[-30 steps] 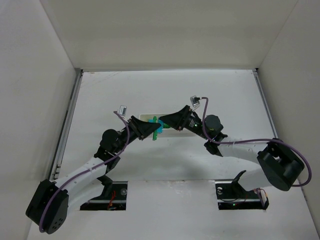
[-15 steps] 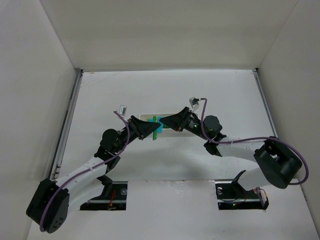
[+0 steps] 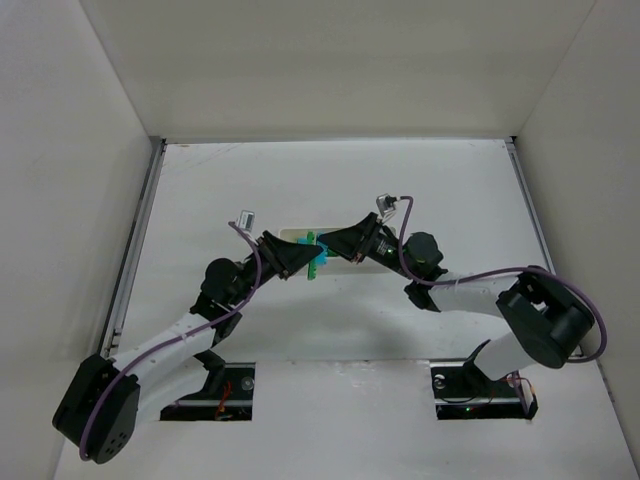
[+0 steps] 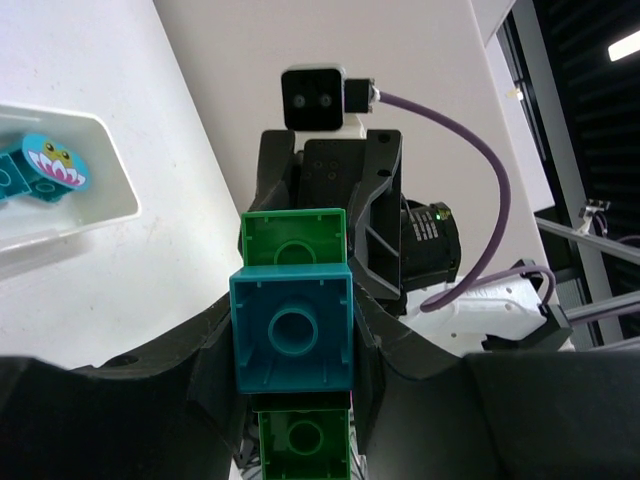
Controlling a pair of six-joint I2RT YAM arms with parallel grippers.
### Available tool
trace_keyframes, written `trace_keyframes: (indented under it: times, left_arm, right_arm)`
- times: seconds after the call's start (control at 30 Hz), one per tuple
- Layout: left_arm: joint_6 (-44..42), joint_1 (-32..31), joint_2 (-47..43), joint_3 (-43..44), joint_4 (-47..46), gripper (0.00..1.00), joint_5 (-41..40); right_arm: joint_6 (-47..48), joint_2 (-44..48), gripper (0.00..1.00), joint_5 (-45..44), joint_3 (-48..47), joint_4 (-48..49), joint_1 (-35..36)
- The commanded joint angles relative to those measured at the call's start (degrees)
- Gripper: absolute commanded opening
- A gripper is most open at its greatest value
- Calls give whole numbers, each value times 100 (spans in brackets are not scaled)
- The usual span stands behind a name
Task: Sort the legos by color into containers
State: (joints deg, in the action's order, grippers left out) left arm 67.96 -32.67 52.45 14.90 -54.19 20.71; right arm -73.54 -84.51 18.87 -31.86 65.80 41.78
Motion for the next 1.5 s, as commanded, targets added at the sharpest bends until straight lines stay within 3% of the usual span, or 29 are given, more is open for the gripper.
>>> trace_keyframes:
  times: [0.0,0.13,0.33,0.67,0.8,1.03,1.47]
  left_arm:
    - [6,-69,-41,31,-487,22,249]
    - [15,-69,-24,48,-487,22,249]
    - [24,-25,-24,66,-487,23,249]
    - [24,273,-314,5,-189,68,249]
    - [-73,353,-376,31,-13,58,311]
    - [-275,318,-209,101,41,58,372]
    - [-451,72,-24,189,49,46,399]
  right_arm:
    - [-91,-83,50,125,-31,583,1]
    - [-82,-74,52,152,-49,574,1]
    - [-64,5,37,99,48,548,-69]
    - [-82,163,34,160,206,504,-394]
    - [-152,216,34,239,224,460,-438]
    - [-284,154,33,591,48,-49,-482]
    - [-345,58,33,670,-84,-111,-456]
